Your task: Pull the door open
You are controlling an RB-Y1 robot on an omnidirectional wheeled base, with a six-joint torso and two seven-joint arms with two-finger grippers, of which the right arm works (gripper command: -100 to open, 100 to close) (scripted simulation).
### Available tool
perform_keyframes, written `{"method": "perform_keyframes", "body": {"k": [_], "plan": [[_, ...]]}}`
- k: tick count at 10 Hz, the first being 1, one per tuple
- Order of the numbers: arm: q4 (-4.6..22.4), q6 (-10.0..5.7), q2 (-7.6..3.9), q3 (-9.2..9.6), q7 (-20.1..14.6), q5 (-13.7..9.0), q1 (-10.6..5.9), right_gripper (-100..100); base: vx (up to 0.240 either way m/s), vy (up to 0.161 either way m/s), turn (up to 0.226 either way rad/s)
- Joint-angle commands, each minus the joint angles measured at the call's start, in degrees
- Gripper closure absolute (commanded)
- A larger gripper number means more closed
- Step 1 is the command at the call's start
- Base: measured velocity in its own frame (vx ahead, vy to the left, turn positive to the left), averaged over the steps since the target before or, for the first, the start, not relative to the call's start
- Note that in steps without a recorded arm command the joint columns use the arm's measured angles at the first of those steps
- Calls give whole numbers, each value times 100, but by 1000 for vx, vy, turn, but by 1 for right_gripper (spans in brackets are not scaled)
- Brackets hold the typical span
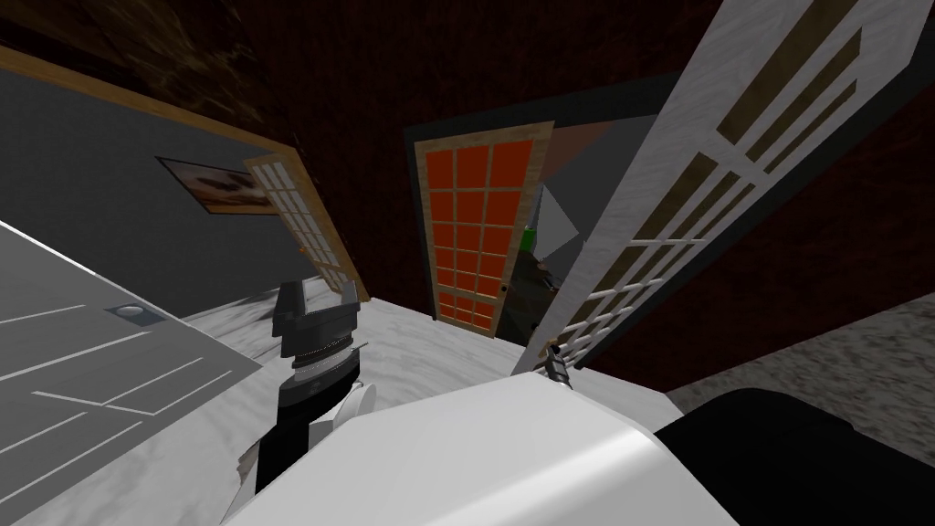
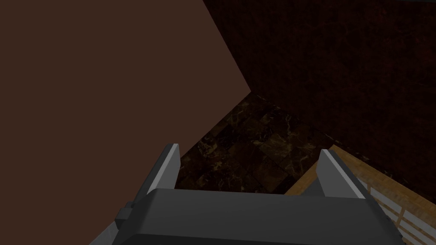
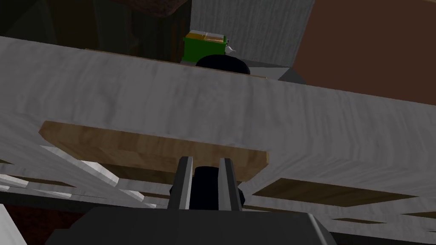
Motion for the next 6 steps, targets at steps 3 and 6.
{"method": "perform_keyframes", "body": {"k": [3, 6], "plan": [[-67, 77, -139, -39, -350, -225, 29, 100, 1, -10, 44], [-107, 62, -154, 43, -606, -340, 41, 100, 20, -10, 41]]}}
